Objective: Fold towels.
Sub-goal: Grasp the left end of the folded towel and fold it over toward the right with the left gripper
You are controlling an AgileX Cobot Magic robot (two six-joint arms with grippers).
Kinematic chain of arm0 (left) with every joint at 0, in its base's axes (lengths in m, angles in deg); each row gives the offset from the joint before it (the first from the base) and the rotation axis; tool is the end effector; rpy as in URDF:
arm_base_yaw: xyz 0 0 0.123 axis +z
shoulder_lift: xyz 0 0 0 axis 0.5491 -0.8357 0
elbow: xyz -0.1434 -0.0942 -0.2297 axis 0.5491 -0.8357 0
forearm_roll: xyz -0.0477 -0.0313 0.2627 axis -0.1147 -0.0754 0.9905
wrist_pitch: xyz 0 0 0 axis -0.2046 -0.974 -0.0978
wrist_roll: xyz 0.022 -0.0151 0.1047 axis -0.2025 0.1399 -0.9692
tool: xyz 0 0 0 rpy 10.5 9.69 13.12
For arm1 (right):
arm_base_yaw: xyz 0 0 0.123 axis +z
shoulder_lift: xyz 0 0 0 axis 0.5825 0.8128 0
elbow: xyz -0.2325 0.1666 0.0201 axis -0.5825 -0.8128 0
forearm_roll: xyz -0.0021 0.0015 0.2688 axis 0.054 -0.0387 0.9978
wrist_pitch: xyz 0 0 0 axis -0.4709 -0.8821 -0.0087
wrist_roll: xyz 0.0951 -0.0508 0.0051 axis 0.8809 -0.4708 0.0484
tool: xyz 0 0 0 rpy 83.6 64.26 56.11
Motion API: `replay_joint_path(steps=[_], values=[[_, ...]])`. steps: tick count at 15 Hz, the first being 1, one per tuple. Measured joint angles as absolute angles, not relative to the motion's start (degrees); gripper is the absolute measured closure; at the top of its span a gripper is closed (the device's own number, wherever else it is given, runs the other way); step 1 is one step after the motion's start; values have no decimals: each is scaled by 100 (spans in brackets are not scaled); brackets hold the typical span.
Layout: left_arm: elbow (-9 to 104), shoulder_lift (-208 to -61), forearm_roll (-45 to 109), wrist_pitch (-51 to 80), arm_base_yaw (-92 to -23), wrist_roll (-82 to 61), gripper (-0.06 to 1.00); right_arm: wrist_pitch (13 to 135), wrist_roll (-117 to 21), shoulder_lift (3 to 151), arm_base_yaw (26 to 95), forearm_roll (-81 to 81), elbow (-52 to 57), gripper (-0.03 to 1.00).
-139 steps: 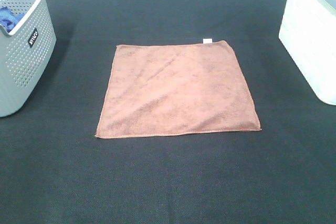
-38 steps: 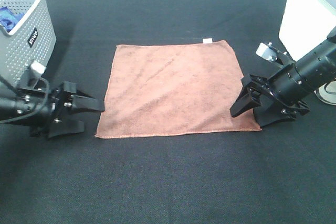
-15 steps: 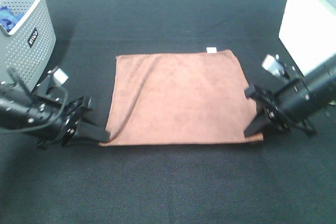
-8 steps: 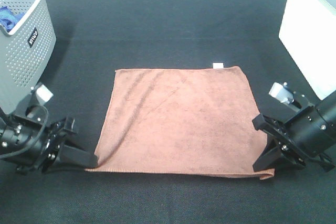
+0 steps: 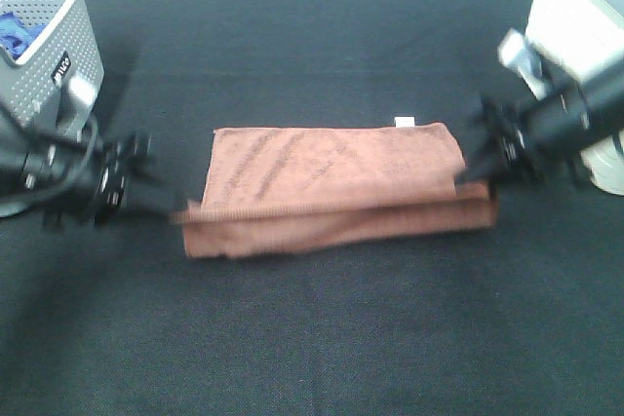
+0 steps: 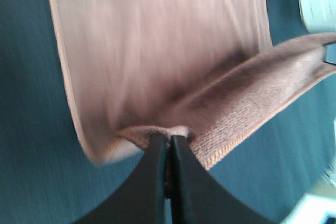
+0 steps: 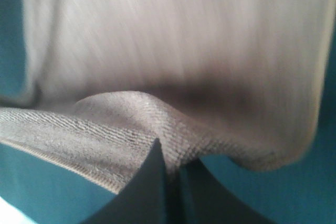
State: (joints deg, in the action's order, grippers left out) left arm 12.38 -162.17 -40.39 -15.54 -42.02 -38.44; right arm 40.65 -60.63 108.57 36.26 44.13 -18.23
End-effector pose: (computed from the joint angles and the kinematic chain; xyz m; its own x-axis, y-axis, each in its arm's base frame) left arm 0.3131 -0.1093 0.1229 -0.9171 -0.1878 -0.3517 0.0935 0.7563 -0.6476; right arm 0.3567 0.0615 0.1427 -0.9587 0.0975 -0.2673 -0.0655 0.8385 0.5410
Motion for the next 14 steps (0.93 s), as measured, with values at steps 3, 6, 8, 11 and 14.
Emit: replay_joint_path(steps=[3,6,8,11,14], values=[[2355,-16658,-3970,-1284,-4202,-3844,94,4013,-6063,11499,3632,4413,-499,97],[3065,-17013,-3815,-1107,-4202,-3844,94,4013,-6063,12089,3632,4379,389,97],[3667,-17403,-3609,-935,-4202,-3844,94,4008,-6057,12548,3632,4310,933,97],[4206,-18004,-3494,-866,-4202,-3844,94,4082,-6057,13115,3632,4235,1340,97],[4280,-18400,-3506,-866,-4230,-3844,94,4426,-6028,13436,3649,4201,1357,94]])
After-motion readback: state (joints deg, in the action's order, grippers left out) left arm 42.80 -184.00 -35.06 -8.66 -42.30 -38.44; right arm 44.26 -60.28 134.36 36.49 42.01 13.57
